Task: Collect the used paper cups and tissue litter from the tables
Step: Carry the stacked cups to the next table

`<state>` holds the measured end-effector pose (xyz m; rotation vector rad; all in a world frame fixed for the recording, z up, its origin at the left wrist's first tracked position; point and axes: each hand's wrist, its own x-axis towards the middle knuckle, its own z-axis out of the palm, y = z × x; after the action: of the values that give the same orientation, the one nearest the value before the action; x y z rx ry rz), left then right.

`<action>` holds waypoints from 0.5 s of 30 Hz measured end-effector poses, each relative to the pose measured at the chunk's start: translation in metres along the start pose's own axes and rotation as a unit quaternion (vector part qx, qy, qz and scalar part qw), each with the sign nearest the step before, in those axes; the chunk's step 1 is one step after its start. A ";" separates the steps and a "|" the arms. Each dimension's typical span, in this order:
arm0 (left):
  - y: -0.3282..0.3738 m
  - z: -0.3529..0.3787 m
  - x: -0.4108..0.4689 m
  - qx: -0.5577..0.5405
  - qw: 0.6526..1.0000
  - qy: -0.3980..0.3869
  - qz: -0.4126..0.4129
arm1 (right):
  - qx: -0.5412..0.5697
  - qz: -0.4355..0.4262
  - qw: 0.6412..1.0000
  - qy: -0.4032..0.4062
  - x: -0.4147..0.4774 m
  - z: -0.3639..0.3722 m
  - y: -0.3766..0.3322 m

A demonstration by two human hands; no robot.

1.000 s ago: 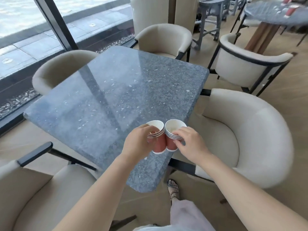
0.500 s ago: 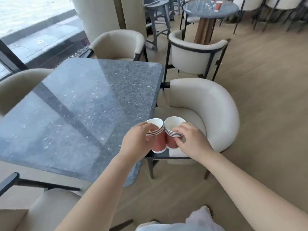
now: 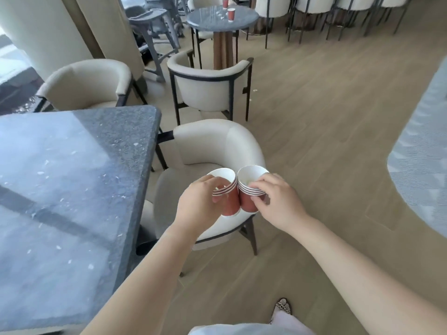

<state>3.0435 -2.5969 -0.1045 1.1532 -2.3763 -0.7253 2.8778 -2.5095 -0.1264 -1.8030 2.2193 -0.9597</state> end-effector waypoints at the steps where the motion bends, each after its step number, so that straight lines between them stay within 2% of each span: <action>1: 0.013 0.011 0.007 -0.003 1.000 -0.004 0.005 | 0.001 0.006 1.000 0.006 -0.001 -0.011 0.014; 15: 0.173 0.152 0.101 -0.035 0.995 -0.039 0.088 | -0.050 0.079 0.994 0.054 -0.015 -0.144 0.190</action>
<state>2.7977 -2.5452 -0.1066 0.8881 -2.4584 -0.7977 2.6550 -2.4233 -0.1196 -1.6175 2.4743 -0.9518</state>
